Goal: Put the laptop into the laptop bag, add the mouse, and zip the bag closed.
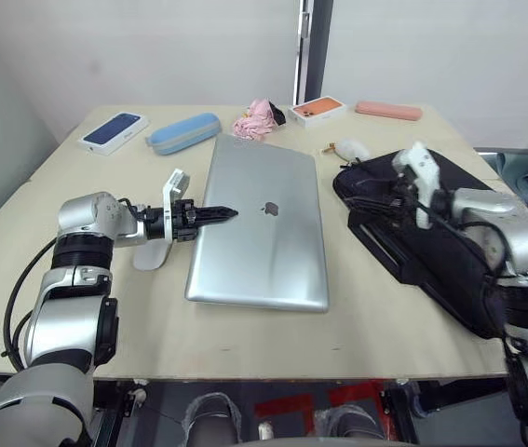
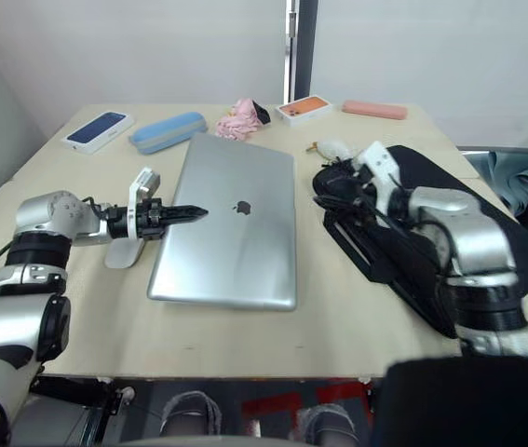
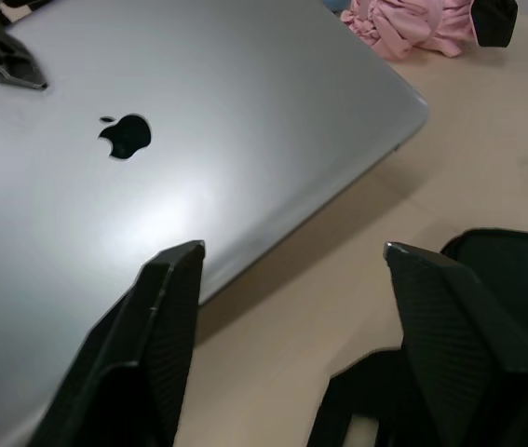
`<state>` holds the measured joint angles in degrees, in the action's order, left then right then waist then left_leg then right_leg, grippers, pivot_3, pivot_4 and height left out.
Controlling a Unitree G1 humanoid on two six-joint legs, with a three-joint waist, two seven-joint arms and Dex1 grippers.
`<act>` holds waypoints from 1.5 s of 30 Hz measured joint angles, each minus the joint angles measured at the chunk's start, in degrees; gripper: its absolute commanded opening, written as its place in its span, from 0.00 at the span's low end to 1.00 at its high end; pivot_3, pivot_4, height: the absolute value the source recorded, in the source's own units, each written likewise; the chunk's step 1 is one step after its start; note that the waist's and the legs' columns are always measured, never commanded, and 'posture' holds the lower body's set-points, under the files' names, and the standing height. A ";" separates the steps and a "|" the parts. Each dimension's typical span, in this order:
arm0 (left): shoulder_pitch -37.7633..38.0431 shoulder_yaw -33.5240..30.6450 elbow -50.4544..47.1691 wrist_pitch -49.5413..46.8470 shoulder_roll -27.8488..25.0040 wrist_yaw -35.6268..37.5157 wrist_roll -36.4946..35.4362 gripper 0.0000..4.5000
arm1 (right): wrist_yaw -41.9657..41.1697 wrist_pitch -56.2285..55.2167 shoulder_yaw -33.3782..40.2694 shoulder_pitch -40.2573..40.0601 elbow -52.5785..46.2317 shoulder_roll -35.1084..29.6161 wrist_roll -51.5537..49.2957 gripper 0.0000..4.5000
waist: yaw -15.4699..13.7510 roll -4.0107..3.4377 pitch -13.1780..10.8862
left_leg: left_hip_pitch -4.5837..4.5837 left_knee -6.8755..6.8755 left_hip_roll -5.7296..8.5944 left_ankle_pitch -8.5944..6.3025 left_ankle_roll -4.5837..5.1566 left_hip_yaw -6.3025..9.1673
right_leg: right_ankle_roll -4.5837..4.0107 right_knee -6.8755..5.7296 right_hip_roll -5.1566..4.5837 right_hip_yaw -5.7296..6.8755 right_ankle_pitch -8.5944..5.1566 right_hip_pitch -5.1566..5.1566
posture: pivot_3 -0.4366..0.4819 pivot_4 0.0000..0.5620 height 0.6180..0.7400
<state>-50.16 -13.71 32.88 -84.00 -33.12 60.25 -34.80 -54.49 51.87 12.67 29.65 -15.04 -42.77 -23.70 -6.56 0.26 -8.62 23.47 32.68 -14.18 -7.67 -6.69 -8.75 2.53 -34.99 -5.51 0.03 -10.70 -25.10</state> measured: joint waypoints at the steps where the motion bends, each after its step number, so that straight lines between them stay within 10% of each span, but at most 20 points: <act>1: 0.52 -1.66 -1.91 -2.05 0.12 -1.81 -0.80 0.08 | -0.15 2.97 4.00 -3.05 -4.15 -3.08 -2.16 0.99 | -0.18 -0.01 -0.06 | 0.13 0.00 0.00 -0.01 -0.04 0.06 | 0.00 0.04 0.00 0.05 0.00 -0.05 | 0.48 0.27 1.00; 10: 1.50 -12.65 -3.28 -8.21 -2.29 -15.63 -12.78 0.08 | -12.76 22.22 40.85 -34.62 -23.22 -14.81 -17.41 0.99 | -0.95 -0.01 -0.10 | 0.23 0.23 -0.01 -0.23 -0.20 0.23 | 0.03 0.07 -0.01 0.17 -0.01 0.00 | 0.48 0.27 1.00; 17: 1.96 -10.52 -0.12 -8.24 -2.88 -23.81 -23.25 0.08 | -14.22 21.60 47.46 -39.60 -25.02 -16.07 -21.82 0.99 | -1.02 -0.02 -0.11 | 0.17 0.70 -0.01 -0.21 -0.19 0.30 | 0.08 -0.34 -0.07 0.09 -0.01 0.06 | 0.48 0.27 1.00; 29: 5.84 -2.94 0.16 -8.24 -8.41 -33.60 -42.27 0.08 | 15.96 14.95 7.72 -13.54 -13.82 -8.87 -10.42 0.99 | 0.63 -0.07 -0.12 | 0.20 0.76 -0.01 0.01 -0.56 0.39 | 0.21 -0.63 -0.03 0.11 0.02 -0.04 | 0.48 0.27 1.00; 45: 8.84 -7.46 -1.44 -8.06 -3.32 -45.26 -48.72 0.08 | 17.48 -2.90 -17.22 -2.07 12.95 -7.87 8.56 0.99 | 0.50 -0.05 -0.12 | 0.34 0.99 0.01 0.03 -0.59 0.54 | 0.38 -0.75 -0.04 0.20 0.12 0.00 | 0.48 0.27 1.00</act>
<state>-41.32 -21.17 31.44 -92.06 -36.44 14.99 -83.52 -37.01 48.97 -4.54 27.57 -2.09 -50.64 -15.14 -6.06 0.21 -8.74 23.81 33.67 -14.17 -7.64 -7.27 -8.21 2.90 -35.74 -5.55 0.23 -10.59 -25.10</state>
